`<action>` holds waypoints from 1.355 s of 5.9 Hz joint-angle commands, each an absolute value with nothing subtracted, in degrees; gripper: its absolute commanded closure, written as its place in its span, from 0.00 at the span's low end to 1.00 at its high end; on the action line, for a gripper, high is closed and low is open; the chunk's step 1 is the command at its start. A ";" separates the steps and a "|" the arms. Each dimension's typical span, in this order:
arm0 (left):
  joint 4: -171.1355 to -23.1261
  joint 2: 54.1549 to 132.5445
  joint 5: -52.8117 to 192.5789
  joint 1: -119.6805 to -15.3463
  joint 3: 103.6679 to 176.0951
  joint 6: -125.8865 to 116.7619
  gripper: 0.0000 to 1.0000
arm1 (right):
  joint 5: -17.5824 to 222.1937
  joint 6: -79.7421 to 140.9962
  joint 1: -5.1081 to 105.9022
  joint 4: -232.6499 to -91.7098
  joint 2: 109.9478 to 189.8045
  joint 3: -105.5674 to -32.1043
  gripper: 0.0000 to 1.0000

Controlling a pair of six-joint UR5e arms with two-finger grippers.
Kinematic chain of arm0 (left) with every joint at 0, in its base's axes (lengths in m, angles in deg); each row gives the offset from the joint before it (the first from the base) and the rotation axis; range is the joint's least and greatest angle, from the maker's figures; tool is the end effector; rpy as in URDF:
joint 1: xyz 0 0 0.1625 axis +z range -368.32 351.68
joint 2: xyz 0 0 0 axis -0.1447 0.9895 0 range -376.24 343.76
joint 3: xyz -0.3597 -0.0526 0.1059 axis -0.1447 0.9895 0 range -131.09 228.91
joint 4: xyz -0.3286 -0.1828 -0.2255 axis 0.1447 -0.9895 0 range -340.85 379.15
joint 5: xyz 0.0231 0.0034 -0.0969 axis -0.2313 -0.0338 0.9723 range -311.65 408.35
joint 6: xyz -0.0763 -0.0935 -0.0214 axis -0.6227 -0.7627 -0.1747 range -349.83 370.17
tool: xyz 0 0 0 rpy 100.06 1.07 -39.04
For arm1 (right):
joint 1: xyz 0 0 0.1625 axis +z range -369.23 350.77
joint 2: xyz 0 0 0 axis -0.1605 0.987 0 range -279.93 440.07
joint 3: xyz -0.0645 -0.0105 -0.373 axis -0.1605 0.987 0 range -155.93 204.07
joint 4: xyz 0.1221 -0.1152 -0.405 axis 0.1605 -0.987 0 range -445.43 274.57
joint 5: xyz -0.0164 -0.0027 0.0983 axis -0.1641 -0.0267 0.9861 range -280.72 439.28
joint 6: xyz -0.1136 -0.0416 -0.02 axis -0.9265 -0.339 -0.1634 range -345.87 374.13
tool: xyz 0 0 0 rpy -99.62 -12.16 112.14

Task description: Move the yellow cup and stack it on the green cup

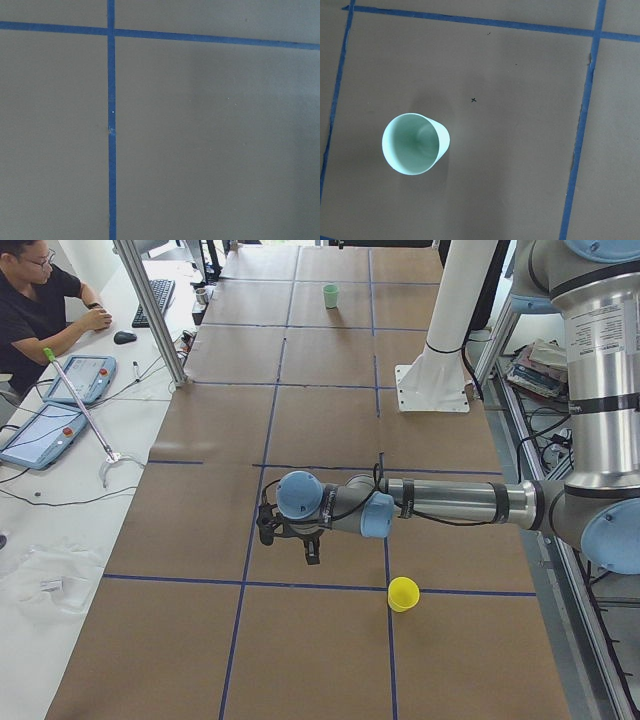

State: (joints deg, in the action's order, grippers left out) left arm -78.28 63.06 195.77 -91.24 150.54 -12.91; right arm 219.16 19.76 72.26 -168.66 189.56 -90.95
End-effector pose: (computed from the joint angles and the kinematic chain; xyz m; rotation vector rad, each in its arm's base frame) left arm 0.0264 -0.4558 0.5786 -0.1315 1.0019 -0.1820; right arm -0.0205 -0.4050 0.5351 0.0927 -0.8856 -0.1401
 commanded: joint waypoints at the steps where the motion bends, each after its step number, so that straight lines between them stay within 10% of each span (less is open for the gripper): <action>1: -78.50 63.03 190.86 -85.88 155.32 -31.84 0.00 | 219.20 21.24 71.71 -168.14 189.49 -90.89 0.00; 8: -57.47 63.91 148.77 -49.39 170.86 -99.73 0.00 | 218.86 20.72 71.80 -165.86 190.37 -91.15 0.00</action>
